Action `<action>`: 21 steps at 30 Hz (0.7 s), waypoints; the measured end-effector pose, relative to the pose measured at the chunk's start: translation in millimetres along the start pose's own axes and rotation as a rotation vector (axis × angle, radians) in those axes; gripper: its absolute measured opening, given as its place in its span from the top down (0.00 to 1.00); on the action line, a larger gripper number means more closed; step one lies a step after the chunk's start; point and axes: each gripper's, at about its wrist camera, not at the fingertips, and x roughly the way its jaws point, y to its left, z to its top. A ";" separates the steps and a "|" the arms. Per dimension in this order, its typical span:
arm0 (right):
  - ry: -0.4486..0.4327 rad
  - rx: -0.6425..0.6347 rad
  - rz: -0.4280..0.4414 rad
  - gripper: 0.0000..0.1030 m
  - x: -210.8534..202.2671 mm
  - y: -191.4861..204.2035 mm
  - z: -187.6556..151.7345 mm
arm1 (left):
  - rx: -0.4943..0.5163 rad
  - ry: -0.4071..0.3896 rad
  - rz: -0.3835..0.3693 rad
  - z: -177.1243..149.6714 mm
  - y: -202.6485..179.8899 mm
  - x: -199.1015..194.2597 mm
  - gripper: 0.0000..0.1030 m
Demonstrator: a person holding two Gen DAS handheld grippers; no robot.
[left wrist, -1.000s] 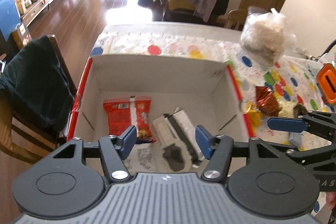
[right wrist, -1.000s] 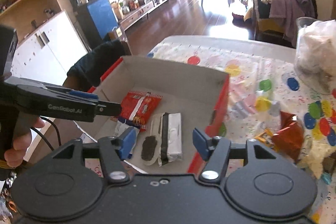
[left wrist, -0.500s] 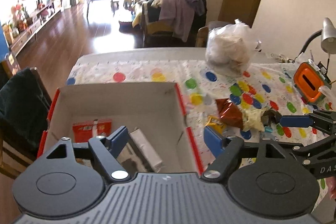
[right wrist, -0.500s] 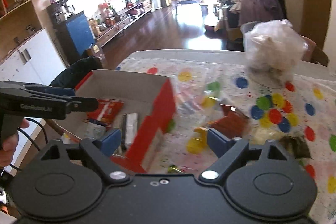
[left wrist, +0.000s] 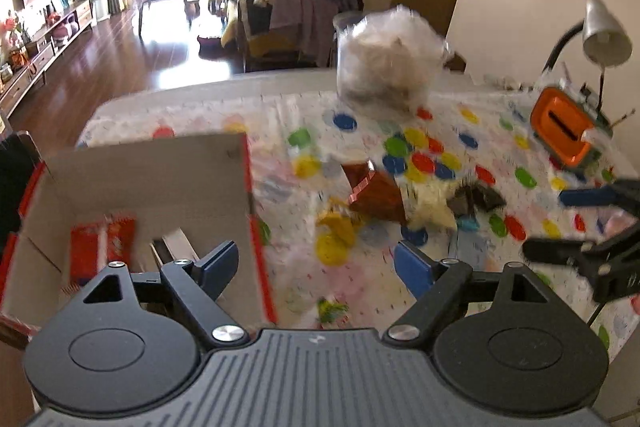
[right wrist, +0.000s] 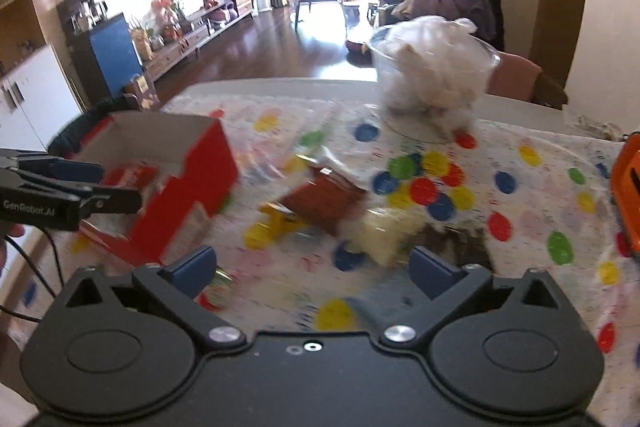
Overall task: Organize snacks
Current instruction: 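Move both grippers back toward the remaining snacks on the tablecloth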
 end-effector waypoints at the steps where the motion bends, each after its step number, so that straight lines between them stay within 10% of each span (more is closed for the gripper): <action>1: 0.006 -0.007 -0.008 0.00 0.8 -6.7 -2.9 | -0.004 0.014 0.001 -4.0 -5.6 5.3 0.17; 21: 0.211 0.096 -0.036 0.03 88.2 -87.7 -35.1 | -0.064 0.156 0.172 -57.4 -56.4 97.3 0.17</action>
